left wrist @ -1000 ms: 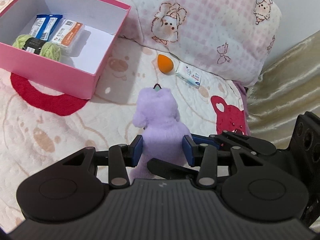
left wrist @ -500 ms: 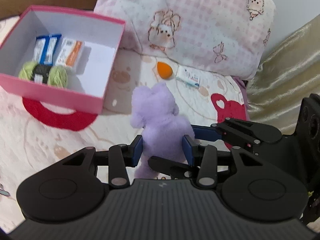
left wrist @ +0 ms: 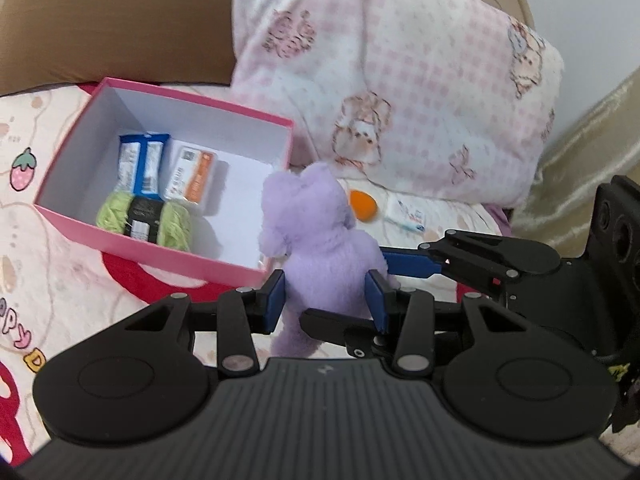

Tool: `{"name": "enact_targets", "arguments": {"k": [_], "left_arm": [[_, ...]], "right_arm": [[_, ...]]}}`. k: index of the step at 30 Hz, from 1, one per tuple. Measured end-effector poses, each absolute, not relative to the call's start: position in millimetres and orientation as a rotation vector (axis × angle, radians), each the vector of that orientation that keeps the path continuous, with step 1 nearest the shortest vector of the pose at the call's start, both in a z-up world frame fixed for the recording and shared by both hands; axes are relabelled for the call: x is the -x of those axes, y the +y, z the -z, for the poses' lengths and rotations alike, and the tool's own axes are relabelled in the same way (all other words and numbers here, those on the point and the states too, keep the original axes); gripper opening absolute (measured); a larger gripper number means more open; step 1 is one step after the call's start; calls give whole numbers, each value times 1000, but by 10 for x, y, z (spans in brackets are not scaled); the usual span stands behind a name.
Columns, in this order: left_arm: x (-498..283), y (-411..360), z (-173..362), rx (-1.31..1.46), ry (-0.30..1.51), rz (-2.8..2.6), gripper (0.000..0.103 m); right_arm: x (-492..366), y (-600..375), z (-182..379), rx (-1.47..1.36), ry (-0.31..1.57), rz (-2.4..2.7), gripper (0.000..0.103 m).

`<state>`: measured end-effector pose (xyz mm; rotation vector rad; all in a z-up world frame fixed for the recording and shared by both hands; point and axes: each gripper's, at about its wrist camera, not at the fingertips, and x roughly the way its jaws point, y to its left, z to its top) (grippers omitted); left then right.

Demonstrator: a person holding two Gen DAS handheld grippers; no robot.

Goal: Organize objects
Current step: 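Lower the purple plush toy into the pink box beside the packets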

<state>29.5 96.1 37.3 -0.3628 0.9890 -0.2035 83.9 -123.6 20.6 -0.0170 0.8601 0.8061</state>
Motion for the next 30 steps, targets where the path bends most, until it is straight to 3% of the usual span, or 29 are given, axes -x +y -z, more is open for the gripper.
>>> {"name": "enact_targets", "arguments": {"k": [12, 30], "left_arm": [[-1012, 1395, -247, 387, 955, 117, 41], [-1854, 1811, 568, 487, 1059, 84, 42]], "right_arm": [[-1645, -890, -111, -11, 903, -813, 67], [-2378, -304, 521, 168, 1048, -739, 67]]}}
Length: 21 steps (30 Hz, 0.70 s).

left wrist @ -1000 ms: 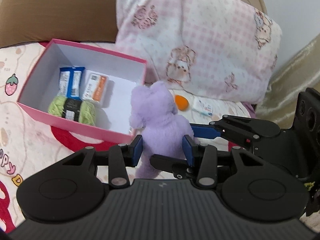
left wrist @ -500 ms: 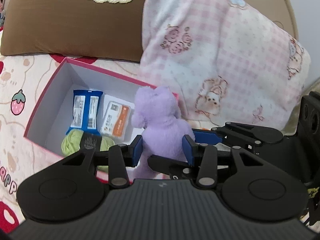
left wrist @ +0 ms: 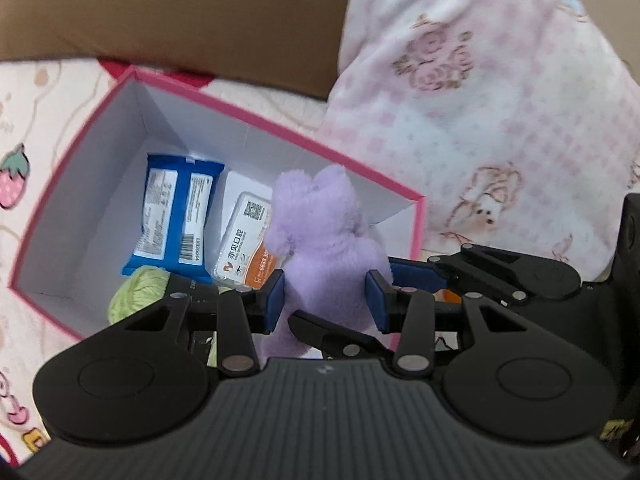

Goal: Organize objects
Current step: 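Lower the purple plush toy into the pink box beside the packets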

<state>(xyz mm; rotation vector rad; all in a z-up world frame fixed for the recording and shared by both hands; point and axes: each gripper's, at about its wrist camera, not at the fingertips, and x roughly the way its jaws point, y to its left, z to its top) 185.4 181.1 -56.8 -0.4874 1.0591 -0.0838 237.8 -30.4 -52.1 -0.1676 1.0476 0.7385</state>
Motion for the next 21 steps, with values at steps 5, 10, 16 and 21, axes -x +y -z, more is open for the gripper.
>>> {"name": "enact_targets", "arguments": {"k": [5, 10, 16, 21], "left_arm": [[-2044, 1779, 833, 501, 1087, 98, 42], [-2112, 1747, 1077, 519, 1122, 111, 42], [-2085, 1726, 1138, 502, 1114, 130, 42], [-2058, 1727, 1177, 524, 1112, 160, 42]], "right_arm": [[-2492, -210, 728, 295, 1041, -736, 67], [-2564, -227, 900, 296, 1080, -733, 67], [-2456, -176, 951, 409, 1029, -755, 71], [-2481, -230, 931, 482, 1025, -813, 71]]}}
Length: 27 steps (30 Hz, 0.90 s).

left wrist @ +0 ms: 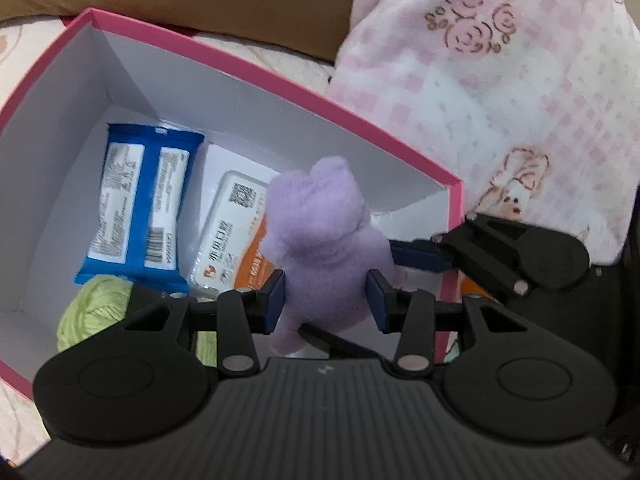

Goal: Organize objects
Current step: 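Lower the purple plush toy into the pink box beside the packets, then open the left tool to release the purple plush toy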

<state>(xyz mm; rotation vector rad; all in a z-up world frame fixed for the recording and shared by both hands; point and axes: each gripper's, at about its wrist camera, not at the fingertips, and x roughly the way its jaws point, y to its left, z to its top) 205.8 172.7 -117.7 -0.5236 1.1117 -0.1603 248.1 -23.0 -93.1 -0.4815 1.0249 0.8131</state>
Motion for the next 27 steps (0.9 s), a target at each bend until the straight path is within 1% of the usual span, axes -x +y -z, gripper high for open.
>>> {"name": "enact_targets", "arguments": {"k": [6, 9, 13, 17, 21, 24, 27], "left_arm": [[-2083, 1663, 1223, 561, 1098, 172, 42], [-2107, 1662, 1273, 588, 1105, 167, 42], [-2118, 1673, 1343, 622, 1108, 150, 40], [-2041, 1653, 1222, 575, 1046, 163, 40], [-1951, 1635, 1034, 501, 1005, 171, 41], [-1869, 1616, 920, 459, 1003, 173, 41], [-1762, 1612, 786, 446, 1009, 171, 41]], "right_arm": [[-2484, -271, 895, 521, 985, -781, 70], [-2475, -280, 898, 546, 963, -761, 68], [-2453, -262, 906, 573, 932, -744, 68], [-2404, -325, 874, 571, 904, -742, 69], [-2331, -517, 756, 448, 904, -812, 69], [-2258, -629, 647, 369, 909, -850, 69], [-2137, -671, 550, 354, 901, -877, 69]]}}
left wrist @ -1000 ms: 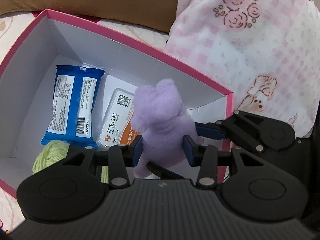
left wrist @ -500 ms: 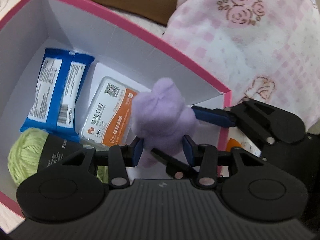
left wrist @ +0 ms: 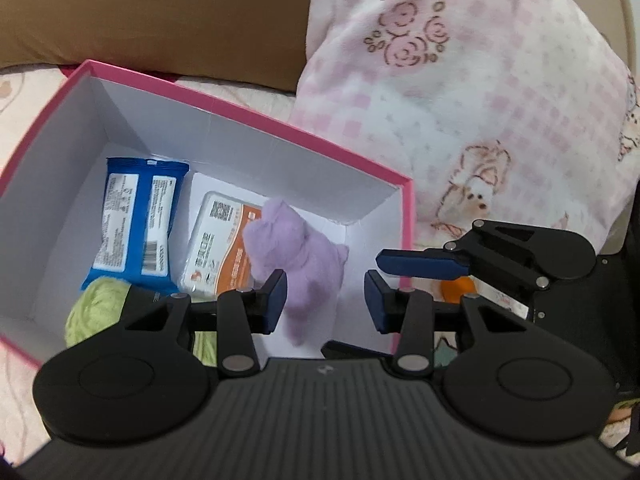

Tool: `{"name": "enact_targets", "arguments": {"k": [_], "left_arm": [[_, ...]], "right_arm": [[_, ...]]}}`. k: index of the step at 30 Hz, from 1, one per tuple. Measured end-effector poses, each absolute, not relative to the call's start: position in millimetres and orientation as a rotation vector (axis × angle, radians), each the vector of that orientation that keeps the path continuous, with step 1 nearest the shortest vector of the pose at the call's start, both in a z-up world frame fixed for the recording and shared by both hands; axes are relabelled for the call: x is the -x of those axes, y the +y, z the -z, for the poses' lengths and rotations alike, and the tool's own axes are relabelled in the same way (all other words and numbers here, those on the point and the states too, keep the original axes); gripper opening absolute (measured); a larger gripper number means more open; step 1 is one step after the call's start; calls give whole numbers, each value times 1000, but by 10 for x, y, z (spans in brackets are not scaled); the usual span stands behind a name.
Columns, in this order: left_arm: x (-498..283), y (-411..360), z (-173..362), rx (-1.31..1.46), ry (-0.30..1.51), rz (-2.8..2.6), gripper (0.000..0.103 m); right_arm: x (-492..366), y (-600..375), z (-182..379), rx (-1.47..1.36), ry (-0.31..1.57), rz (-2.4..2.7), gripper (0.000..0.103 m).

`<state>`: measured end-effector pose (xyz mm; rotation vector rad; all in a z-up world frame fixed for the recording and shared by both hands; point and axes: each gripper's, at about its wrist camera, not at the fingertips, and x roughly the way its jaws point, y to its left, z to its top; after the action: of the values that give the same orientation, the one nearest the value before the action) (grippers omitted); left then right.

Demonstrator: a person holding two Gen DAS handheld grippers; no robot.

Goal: Organize objects
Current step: 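Open the left tool to release the purple plush toy, then withdraw the left tool from the pink box toward the white wipe packet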

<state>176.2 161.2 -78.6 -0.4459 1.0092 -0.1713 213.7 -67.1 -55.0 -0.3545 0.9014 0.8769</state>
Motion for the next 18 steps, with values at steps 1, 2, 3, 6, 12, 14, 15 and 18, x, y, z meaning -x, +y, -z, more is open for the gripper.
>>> {"name": "enact_targets", "arguments": {"k": [1, 2, 3, 6, 12, 14, 15, 18], "left_arm": [[-1707, 1619, 736, 443, 1016, 167, 41], [-1657, 1625, 687, 439, 1019, 167, 41], [-1609, 1629, 636, 434, 1018, 164, 41], [-1467, 1602, 438, 389, 1002, 154, 41], [-1164, 1397, -27, 208, 973, 96, 45], [-1042, 1326, -168, 161, 962, 91, 48], [-988, 1308, -224, 149, 962, 92, 50], [-832, 1250, -364, 128, 982, 95, 55]], "right_arm": [[-2101, -692, 523, 360, 899, -876, 69], [-2065, -718, 498, 361, 898, -878, 69], [-2021, -740, 468, 361, 897, -883, 69], [-1907, -775, 377, 353, 887, -896, 69], [-1673, -883, 170, 308, 880, -908, 77], [-1592, -904, 121, 296, 880, -908, 87], [-1532, -924, 81, 285, 874, -905, 88], [-1365, -968, -34, 265, 866, -915, 88]]}}
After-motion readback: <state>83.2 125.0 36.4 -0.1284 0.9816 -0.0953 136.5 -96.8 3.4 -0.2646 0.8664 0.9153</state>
